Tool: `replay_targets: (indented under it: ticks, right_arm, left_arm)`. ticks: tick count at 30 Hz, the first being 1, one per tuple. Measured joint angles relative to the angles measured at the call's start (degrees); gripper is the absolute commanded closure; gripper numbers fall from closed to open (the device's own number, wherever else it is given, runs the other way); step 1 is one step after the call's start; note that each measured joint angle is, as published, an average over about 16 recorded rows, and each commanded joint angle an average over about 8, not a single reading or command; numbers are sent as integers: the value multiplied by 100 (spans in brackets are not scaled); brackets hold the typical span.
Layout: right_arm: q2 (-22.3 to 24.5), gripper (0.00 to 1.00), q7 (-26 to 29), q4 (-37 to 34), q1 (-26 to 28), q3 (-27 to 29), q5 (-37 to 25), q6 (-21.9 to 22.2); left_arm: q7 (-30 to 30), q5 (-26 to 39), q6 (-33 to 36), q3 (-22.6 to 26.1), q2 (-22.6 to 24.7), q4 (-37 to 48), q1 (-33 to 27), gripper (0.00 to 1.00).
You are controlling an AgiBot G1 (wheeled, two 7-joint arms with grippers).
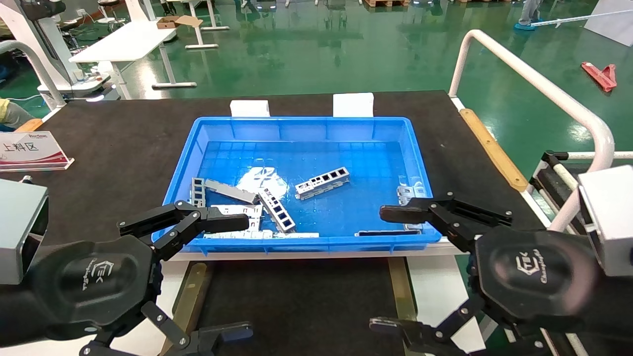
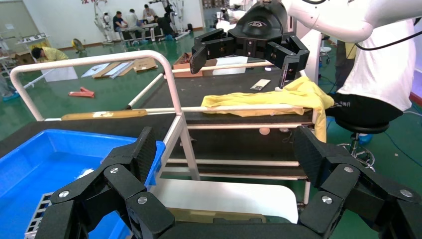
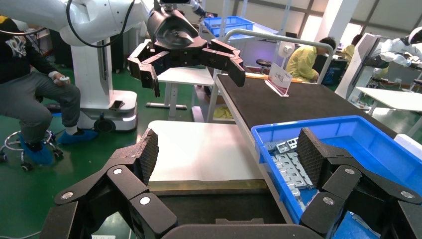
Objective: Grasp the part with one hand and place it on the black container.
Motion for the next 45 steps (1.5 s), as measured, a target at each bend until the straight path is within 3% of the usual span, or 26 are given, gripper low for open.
replay_targets:
  ticks: [45]
  right_arm:
    - [0,0,0,0,0,0,0,0]
  left_arm:
    - [0,1,0,-1,0,0,0,0]
